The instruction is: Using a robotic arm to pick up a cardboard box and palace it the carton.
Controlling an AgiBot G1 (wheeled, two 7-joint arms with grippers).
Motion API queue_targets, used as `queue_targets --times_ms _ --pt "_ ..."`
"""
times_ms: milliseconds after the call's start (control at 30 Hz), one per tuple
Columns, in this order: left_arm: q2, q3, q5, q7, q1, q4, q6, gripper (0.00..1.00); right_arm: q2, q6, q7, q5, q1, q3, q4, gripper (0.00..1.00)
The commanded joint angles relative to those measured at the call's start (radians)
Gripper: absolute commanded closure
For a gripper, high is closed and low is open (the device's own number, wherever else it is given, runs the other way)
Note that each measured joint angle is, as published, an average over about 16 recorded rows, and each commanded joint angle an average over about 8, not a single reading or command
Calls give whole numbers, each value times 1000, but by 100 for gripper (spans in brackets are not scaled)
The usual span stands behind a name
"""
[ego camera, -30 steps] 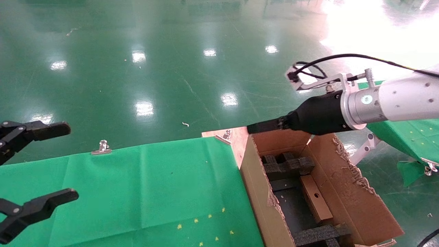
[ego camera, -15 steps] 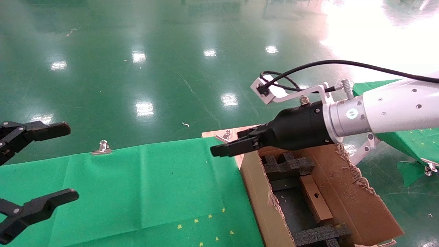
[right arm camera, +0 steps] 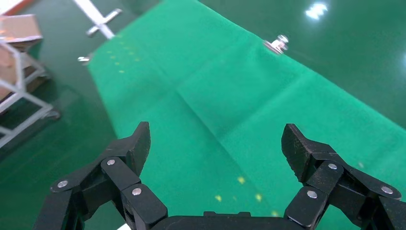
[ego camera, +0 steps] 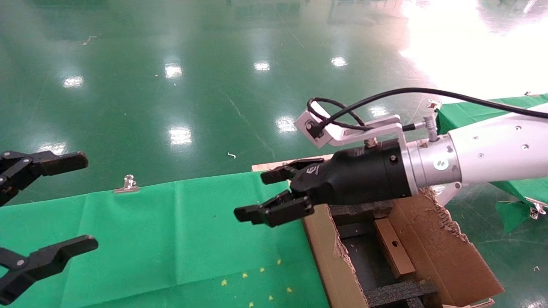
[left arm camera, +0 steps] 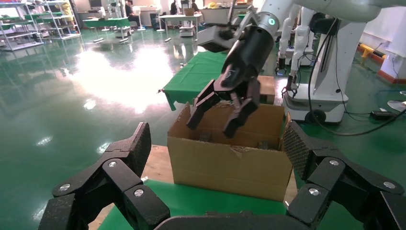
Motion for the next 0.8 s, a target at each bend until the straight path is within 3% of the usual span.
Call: queue_targets --times_ms 33,800 --pt "0 0 0 0 0 0 0 0 -4 -20 -48 20 -34 46 -3 0" --pt "0 0 0 0 0 0 0 0 -48 -251 -602 246 -427 574 -33 0"
